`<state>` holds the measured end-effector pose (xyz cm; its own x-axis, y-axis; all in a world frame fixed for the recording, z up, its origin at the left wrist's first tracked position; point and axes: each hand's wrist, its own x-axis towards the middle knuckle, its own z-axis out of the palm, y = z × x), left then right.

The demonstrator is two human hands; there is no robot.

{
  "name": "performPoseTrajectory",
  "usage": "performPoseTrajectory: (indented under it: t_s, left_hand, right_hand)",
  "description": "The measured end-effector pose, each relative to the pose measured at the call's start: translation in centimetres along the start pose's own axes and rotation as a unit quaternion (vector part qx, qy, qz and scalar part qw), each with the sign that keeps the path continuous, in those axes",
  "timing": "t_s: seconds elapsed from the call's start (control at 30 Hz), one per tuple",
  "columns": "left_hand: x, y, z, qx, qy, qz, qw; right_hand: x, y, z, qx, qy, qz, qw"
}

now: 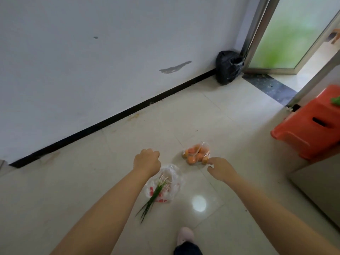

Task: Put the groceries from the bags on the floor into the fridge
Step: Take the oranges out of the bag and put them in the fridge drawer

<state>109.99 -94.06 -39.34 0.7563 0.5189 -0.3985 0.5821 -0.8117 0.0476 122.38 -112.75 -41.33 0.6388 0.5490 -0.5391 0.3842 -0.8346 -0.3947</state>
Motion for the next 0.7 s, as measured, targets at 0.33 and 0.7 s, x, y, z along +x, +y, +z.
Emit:
performPoseTrajectory:
  t_s: [0.33, 0.7]
  left_hand:
    - [8.8, -5.1, 9.2, -0.018, -0.148, -0.008, 0.989]
    - [21.5, -8.2, 34.3, -0.077, -0.260, -0.083, 0.959]
  right_hand:
    - [10.6, -0.3, 9.3, -0.027, -0.111, 0.061, 0.992]
    - [28.3, 3.9, 28.9, -0.106, -0.152, -0.033, 0.982]
